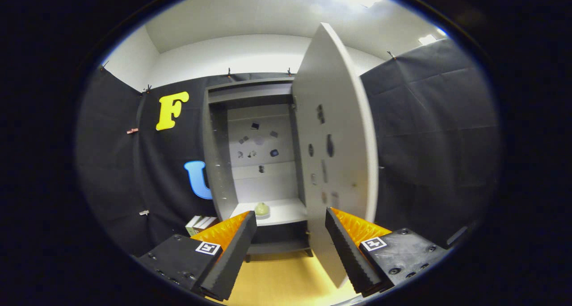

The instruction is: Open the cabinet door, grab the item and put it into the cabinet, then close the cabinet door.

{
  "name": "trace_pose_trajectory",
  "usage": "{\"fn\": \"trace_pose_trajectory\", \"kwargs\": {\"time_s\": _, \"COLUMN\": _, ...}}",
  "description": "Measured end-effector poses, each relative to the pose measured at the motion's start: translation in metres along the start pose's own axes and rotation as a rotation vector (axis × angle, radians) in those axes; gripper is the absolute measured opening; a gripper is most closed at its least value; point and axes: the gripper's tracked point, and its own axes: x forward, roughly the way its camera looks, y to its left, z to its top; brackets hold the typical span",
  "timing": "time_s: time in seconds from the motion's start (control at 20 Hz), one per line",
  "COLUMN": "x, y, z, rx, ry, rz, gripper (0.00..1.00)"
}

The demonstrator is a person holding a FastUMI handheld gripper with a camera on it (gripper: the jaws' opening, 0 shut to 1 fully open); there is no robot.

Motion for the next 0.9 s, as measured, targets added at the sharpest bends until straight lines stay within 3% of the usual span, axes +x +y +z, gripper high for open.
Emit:
{"fn": "trace_pose_trajectory", "kwargs": {"time_s": 0.4, "x": 0.008, "y": -0.142, "z": -0.001, "rx": -0.036, "ry": 0.019, "rz": -0.099, "gripper": 0.98}}
{"fn": "trace_pose_trajectory", "kwargs": {"time_s": 0.65, "x": 0.04, "y": -0.164, "z": -0.009, "rx": -0.032, "ry": 0.047, "rz": -0.035, "gripper": 0.98}}
{"fn": "trace_pose_trajectory", "kwargs": {"time_s": 0.9, "x": 0.06, "y": -0.149, "z": -0.023, "rx": -0.024, "ry": 0.087, "rz": 0.085, "gripper": 0.98}}
